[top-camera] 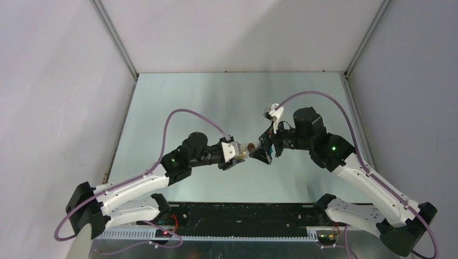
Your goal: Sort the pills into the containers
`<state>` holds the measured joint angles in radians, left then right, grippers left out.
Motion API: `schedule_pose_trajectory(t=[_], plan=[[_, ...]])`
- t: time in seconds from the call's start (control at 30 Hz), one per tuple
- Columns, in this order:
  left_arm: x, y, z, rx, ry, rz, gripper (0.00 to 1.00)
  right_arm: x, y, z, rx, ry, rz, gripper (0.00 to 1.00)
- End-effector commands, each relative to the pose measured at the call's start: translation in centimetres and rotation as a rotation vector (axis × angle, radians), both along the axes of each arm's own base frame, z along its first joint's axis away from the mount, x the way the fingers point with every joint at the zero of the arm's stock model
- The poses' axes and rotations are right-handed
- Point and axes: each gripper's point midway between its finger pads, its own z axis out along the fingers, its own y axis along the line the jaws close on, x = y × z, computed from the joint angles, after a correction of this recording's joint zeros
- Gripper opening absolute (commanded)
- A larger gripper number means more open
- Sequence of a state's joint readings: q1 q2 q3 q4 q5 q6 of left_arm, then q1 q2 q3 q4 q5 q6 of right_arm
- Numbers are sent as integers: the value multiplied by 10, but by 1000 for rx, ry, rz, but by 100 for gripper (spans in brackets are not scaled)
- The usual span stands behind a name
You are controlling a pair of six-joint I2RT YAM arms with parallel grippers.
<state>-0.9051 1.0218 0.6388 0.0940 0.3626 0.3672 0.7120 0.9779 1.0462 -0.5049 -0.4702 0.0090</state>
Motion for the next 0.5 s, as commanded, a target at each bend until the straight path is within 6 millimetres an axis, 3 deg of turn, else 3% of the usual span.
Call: schedule_pose_trajectory(t=[0.0,0.33,0.47], plan=[[4,-5,36,-67,-77,-7,0,-4,5,14,9,-79,69,82],[4,-5,40,-68,-89,-9,0,5,14,8,-18,-72,43,79],[4,-5,40,-70,-90,-12,0,12,20,15,24,-35,-7,63]])
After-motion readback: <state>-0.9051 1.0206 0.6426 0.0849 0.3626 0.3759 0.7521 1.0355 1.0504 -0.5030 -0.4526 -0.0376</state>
